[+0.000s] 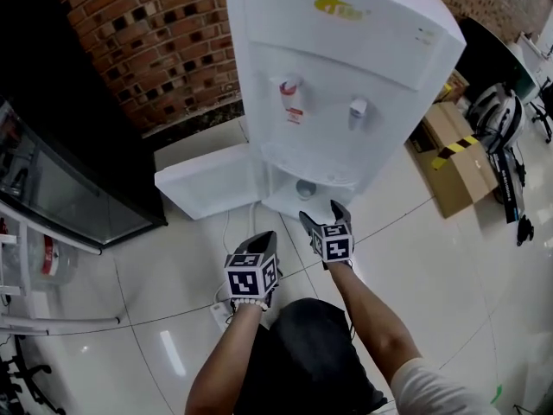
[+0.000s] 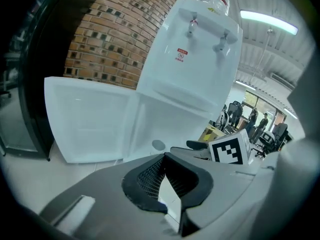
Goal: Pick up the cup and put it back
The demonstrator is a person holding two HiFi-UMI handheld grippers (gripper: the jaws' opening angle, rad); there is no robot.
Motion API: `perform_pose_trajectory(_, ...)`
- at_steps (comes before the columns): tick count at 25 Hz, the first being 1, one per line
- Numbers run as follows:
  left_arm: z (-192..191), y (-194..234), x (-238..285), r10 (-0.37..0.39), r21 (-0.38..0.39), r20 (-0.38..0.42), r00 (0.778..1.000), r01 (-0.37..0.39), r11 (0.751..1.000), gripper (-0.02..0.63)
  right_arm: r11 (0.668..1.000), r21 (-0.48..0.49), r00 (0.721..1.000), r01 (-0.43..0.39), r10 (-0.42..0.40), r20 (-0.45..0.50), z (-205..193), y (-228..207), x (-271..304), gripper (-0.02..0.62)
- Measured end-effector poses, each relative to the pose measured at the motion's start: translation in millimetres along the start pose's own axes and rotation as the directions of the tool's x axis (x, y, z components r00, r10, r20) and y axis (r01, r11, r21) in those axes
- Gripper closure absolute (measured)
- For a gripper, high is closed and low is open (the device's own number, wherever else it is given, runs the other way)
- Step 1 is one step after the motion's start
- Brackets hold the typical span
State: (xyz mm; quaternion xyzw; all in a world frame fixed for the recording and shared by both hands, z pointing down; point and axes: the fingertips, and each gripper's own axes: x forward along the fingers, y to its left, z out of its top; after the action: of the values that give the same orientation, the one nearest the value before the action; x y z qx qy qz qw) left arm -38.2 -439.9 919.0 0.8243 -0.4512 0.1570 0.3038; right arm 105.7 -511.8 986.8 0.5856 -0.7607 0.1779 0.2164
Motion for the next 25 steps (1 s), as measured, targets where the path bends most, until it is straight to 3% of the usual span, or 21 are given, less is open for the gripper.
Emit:
perform_pose_trajectory(7, -1, 19, 43, -0.012, 0.002, 0.015, 1.000, 0.012, 1.000, 0.606, 0.998, 0.041, 0.999, 0.041, -0.041, -0.013, -25, -10, 64, 0.170)
perform_pose_trajectory(15, -14, 33, 43, 0.004, -0.064, 0.018, 1.000, -0.003, 0.998, 0.606, 0.993, 0.061, 0.993, 0.102, -0.098, -0.067, -33, -25, 122, 0.161)
perform_pose_trajectory(19, -28, 41, 44, 0.014, -0.106, 0.003, 1.000, -0.013, 0.994, 0.606, 0.994, 0.058, 0.990, 0.094, -0.087, -0.109, -43, -29, 147, 0.129)
perform_pose_trajectory(25, -36, 49, 47, 0.013, -0.147, -0.004, 1.000, -0.014, 0.989, 0.606, 0.996, 0.037, 0.990, 0.082, -0.077, -0.119, -40, -26, 157, 0.130)
